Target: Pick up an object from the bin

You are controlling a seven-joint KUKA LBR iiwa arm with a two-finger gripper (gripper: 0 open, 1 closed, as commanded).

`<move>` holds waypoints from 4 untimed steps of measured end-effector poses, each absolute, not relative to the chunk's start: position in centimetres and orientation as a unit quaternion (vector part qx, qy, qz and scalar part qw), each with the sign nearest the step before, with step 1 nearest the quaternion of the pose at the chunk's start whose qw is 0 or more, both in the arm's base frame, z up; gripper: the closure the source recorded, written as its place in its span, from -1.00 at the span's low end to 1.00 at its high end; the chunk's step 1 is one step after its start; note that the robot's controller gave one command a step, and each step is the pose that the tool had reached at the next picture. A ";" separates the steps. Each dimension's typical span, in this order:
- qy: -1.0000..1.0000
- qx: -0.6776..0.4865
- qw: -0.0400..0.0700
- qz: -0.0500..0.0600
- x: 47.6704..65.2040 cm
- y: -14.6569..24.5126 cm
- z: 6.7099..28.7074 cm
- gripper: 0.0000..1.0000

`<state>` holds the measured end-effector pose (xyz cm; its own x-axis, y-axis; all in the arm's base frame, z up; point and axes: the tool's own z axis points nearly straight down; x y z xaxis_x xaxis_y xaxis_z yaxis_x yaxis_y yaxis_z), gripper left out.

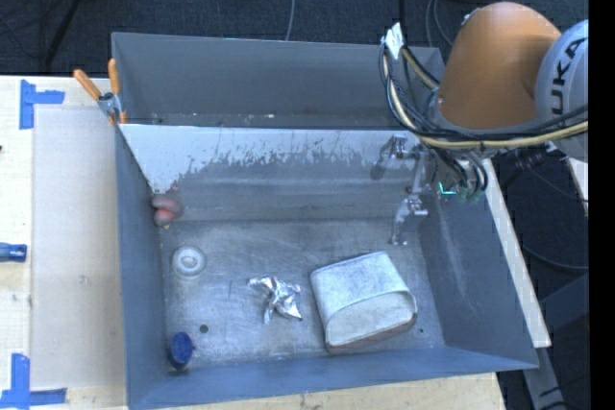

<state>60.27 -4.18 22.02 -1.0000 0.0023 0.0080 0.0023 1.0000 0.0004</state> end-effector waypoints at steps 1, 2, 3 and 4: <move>-0.996 0.090 -0.005 0.002 55.9 -1.5 10.1 -1.00; -0.996 0.091 0.011 0.002 55.3 -1.6 9.8 1.00; -0.977 0.212 -0.004 0.000 52.2 3.2 28.2 1.00; -0.938 0.348 0.004 -0.002 51.1 5.1 12.2 1.00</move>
Offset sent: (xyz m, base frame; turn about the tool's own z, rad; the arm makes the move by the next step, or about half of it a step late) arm -0.0562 0.0329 -0.1502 -0.1969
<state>51.07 5.14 12.23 -0.7583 -0.6519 0.0057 -0.6519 0.7583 0.0055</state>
